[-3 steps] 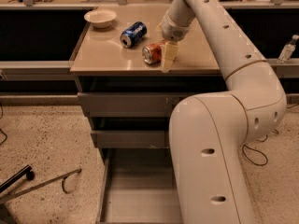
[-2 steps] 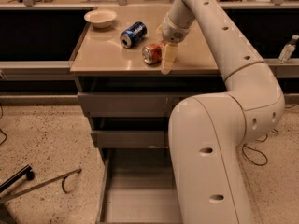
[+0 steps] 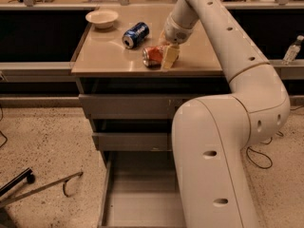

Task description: Place coke can into bottom drawer

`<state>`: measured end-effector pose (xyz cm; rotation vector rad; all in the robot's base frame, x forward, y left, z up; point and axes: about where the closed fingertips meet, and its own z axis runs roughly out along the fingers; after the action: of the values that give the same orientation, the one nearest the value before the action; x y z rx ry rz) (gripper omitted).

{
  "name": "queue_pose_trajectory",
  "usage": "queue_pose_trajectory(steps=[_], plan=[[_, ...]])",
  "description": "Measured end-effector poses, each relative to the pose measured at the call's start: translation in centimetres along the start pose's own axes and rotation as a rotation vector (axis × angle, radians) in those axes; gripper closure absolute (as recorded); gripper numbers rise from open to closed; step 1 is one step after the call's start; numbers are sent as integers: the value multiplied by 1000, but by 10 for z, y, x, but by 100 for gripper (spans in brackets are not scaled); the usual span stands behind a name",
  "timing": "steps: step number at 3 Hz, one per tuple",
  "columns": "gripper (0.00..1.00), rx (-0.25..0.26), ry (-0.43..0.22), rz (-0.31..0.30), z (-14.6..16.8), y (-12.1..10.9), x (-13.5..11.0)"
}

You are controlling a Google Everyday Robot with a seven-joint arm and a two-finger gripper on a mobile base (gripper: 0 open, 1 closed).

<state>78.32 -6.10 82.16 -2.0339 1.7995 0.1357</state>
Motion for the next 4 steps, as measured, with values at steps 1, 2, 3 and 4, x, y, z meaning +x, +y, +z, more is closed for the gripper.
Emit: queue_pose_trajectory(steps=[1,2,3,4], plan=[[66,26,-20,-15,-7,-2,-5],[88,56,-68,-63,-30,11,-15],[100,141,-181,-96,-78,41,-33],[100,209,-283,-102,-105,82,-36]])
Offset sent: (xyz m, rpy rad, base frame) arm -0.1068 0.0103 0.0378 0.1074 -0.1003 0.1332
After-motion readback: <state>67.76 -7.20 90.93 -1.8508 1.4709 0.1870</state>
